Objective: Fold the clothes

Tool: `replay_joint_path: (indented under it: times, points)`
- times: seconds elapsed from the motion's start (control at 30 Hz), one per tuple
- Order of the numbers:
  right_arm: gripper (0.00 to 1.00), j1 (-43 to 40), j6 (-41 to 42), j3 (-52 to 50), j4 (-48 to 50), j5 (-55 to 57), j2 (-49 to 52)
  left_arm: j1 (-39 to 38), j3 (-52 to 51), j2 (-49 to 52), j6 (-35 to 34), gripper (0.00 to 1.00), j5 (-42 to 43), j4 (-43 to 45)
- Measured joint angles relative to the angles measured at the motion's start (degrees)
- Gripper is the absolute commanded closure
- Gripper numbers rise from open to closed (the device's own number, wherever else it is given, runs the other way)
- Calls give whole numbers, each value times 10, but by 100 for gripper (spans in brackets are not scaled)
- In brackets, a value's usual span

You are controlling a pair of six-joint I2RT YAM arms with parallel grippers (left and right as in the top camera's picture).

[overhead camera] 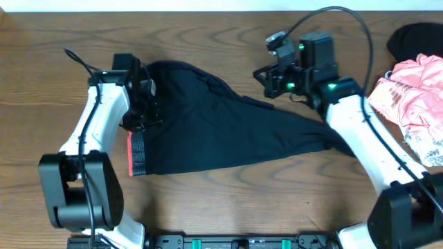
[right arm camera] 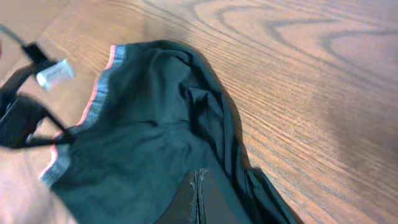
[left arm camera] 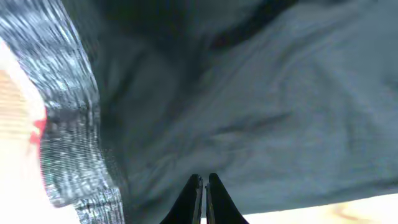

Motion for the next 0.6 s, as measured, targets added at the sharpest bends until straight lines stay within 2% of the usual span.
replay_joint_path:
  times: [0.3,0.6]
  points:
    - [99,19,73,0,44,47,132,0,-61,39,0,94,-2,-12]
    - [99,19,92,-1,23,50,146,0,-67,39,0,94,-15,-21]
